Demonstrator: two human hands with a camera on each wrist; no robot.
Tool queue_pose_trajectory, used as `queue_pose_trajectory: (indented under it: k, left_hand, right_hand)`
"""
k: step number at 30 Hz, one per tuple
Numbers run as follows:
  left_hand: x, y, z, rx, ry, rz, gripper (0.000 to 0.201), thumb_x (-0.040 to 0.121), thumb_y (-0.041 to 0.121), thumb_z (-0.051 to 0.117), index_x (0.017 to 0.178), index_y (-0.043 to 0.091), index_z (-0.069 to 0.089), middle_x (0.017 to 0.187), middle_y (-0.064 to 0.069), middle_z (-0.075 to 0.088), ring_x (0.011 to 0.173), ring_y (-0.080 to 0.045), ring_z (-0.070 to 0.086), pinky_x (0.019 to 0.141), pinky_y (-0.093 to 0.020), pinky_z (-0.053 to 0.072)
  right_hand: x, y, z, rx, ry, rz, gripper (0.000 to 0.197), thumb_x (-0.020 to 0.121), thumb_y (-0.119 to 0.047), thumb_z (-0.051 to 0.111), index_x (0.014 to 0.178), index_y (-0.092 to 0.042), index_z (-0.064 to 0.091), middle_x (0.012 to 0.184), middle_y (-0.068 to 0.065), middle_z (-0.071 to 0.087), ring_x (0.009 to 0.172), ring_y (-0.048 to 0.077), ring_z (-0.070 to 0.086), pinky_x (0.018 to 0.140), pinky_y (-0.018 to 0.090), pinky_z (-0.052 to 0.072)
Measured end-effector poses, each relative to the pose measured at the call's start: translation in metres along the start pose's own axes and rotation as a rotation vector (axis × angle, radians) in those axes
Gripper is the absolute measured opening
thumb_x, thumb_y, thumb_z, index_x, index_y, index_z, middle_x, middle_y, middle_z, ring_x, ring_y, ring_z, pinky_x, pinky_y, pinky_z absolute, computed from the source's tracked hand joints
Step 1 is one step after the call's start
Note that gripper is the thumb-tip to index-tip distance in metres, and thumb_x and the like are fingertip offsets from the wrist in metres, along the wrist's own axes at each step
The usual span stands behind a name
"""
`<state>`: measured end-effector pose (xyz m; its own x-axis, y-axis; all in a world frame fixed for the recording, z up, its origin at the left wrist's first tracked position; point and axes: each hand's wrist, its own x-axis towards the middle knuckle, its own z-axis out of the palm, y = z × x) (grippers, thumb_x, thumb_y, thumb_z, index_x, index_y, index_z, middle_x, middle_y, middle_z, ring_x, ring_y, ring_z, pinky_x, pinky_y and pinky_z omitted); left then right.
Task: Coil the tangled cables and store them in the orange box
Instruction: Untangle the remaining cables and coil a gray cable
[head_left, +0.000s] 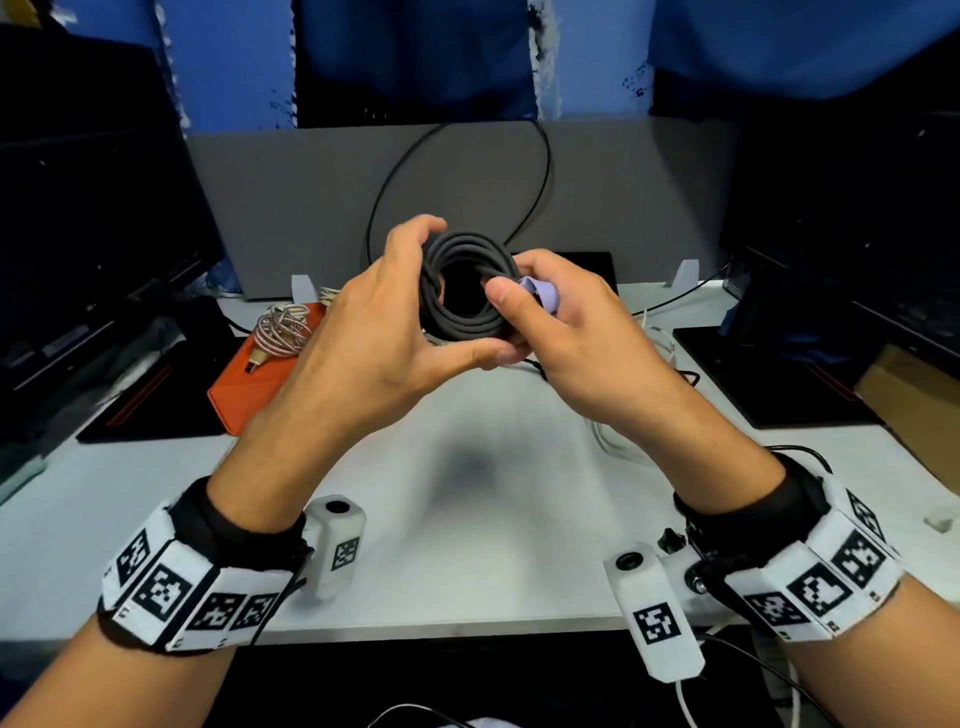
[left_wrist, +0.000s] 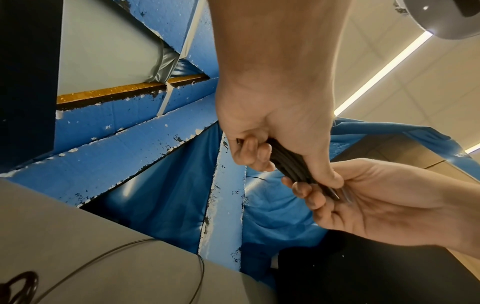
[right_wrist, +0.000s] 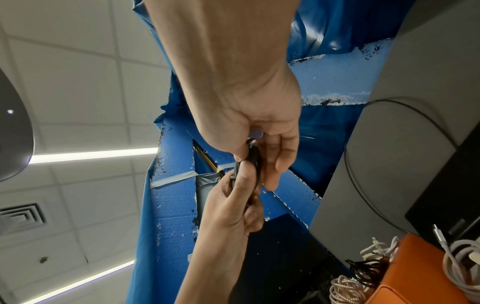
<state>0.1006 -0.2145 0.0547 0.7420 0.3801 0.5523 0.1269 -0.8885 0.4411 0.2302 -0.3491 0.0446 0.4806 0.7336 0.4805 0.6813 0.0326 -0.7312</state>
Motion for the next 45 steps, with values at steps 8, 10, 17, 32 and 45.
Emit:
queue_pose_trajectory:
  k: [8, 10, 17, 32, 45]
  left_hand:
    - [0.000, -0.002, 0.001, 0.033, 0.058, 0.024, 0.077, 0.076, 0.068, 0.070, 0.135, 0.022, 0.051, 0.106, 0.018, 0.061, 0.094, 0.003, 0.052, 0.076, 0.001, 0.040]
    - [0.001, -0.003, 0.003, 0.004, 0.038, 0.038, 0.082, 0.079, 0.063, 0.073, 0.144, 0.022, 0.044, 0.118, 0.014, 0.063, 0.102, 0.005, 0.052, 0.081, 0.001, 0.039]
    - [0.004, -0.005, -0.001, 0.109, -0.166, -0.010, 0.115, 0.074, 0.060, 0.079, 0.160, 0.031, 0.007, 0.148, 0.003, 0.054, 0.131, -0.016, 0.053, 0.100, -0.023, 0.038]
    - [0.000, -0.015, 0.005, 0.078, -0.065, 0.109, 0.082, 0.086, 0.074, 0.059, 0.148, 0.032, 0.026, 0.091, 0.000, 0.073, 0.080, -0.020, 0.070, 0.073, -0.045, 0.057]
    - [0.003, -0.019, 0.005, 0.026, -0.106, 0.096, 0.080, 0.080, 0.076, 0.057, 0.145, 0.041, 0.025, 0.096, -0.004, 0.074, 0.086, -0.022, 0.070, 0.077, -0.047, 0.057]
  right_hand:
    - [0.001, 0.005, 0.010, 0.074, 0.065, 0.057, 0.033, 0.106, -0.044, 0.047, 0.101, -0.014, 0.060, 0.080, 0.004, 0.075, 0.079, 0.021, 0.077, 0.082, 0.052, 0.059]
    - [0.003, 0.005, 0.009, 0.046, 0.086, 0.061, 0.035, 0.105, -0.044, 0.048, 0.099, -0.012, 0.059, 0.080, 0.007, 0.073, 0.078, 0.020, 0.076, 0.075, 0.046, 0.058]
    - [0.005, 0.006, 0.001, 0.043, 0.053, 0.067, 0.038, 0.104, -0.044, 0.052, 0.102, -0.008, 0.062, 0.080, 0.009, 0.076, 0.075, 0.021, 0.077, 0.082, 0.054, 0.060]
    - [0.002, 0.000, -0.005, 0.018, 0.097, 0.066, 0.037, 0.104, -0.043, 0.052, 0.099, -0.009, 0.065, 0.085, 0.008, 0.074, 0.077, 0.019, 0.076, 0.079, 0.051, 0.061]
    - [0.002, 0.005, 0.007, -0.032, 0.159, 0.058, 0.037, 0.104, -0.045, 0.049, 0.096, -0.012, 0.062, 0.074, 0.000, 0.072, 0.070, 0.010, 0.072, 0.071, 0.042, 0.059]
